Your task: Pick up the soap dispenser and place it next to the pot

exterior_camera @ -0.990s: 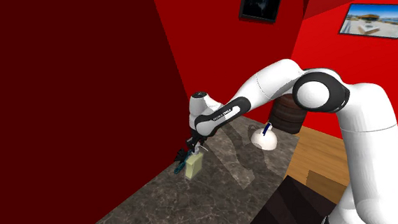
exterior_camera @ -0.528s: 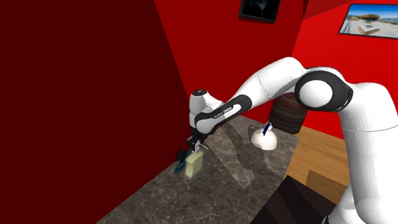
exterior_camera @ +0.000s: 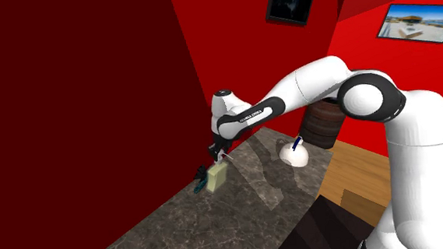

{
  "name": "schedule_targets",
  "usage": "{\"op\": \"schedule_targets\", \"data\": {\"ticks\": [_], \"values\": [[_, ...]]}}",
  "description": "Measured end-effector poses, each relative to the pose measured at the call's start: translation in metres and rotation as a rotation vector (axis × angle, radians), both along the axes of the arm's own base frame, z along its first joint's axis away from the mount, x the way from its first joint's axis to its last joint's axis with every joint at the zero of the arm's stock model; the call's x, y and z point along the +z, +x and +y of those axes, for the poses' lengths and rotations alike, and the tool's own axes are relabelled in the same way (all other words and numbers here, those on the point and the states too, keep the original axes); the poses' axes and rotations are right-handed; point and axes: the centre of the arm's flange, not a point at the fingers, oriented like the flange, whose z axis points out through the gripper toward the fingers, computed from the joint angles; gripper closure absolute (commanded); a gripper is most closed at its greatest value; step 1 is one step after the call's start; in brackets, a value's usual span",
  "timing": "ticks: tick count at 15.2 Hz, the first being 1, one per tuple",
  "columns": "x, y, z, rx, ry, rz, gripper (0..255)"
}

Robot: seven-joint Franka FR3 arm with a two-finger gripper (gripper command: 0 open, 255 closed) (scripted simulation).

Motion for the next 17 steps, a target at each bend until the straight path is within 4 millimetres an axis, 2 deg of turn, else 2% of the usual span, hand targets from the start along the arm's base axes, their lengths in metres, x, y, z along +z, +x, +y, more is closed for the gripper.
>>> {"op": "schedule_targets", "data": {"ticks": [17], "values": [[0.09,0.0,0.001,0.0,0.0,0.0,255]]}}
